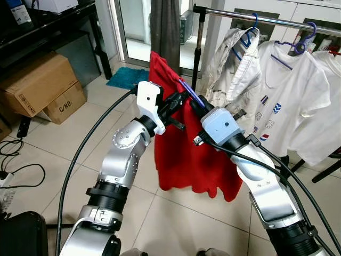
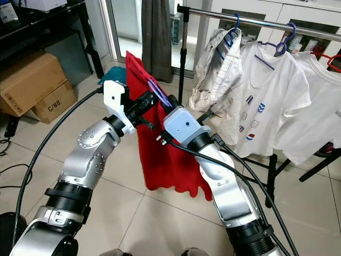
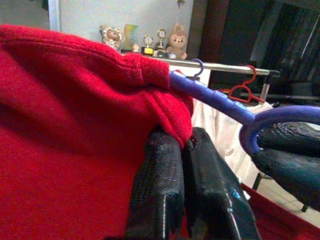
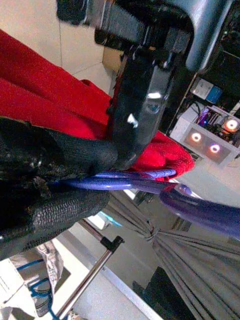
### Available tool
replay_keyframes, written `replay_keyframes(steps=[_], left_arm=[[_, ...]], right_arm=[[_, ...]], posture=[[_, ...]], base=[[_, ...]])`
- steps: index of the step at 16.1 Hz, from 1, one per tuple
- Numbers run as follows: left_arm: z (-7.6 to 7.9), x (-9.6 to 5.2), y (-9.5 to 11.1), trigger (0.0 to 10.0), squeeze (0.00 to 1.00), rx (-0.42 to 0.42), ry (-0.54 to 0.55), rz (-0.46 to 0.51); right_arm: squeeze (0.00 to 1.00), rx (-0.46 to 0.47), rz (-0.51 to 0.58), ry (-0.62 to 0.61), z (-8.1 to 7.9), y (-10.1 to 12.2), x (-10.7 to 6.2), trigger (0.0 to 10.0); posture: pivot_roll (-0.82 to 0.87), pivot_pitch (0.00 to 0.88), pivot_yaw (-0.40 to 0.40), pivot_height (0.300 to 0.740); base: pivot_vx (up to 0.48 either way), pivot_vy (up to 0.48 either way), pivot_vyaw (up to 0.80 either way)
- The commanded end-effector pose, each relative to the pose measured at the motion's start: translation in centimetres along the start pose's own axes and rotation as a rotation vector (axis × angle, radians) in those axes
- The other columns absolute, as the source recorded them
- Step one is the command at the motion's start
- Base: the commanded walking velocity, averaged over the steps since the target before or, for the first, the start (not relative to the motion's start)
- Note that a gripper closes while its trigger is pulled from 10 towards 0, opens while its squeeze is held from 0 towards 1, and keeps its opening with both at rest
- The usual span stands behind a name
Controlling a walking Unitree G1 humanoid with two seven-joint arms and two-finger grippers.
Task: Hang hanger
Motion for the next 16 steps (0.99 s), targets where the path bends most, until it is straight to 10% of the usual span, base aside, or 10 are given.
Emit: replay_keyframes(steps=[1,9,16], left_arm=[[-0.1,-0.2,0.4,0.0,0.00,0.005,-0.004,0.014],[-3.1,-2.4,2.6,0.0,0.00,0.100,0.065,0.014],[-11.4,-4.0,4.8,0.0,0.00,0.533,0.376,-0.205]], right_arm=[[0.00,-0.014,-0.012,-0.038,0.9,0.0,0.3,0.0],[0.00,-0.023,-0.238,-0.075,2.7,-3.7,-1.1,0.0],[0.00,0.156,-0.217,0.336,0.6,-2.5,-3.6,0.0]], posture=[[-0.14,0.000,0.022,0.740],[-0.14,0.000,0.024,0.740],[-0.14,0.000,0.024,0.740]], base=[[0.000,0.000,0.00],[0.000,0.000,0.00],[0.000,0.000,0.00]])
Point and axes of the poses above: a point about 5 cm out from each wrist's last joint towards the gripper, its own x axis pointing out of the wrist towards the gripper, its own y axis along the axis of the wrist's last joint, z = x × y, the point moved 1 cm from there along x, pointing out of the wrist towards the gripper, and after that the axes turned 9 degrees about x, right-handed, at the moved point
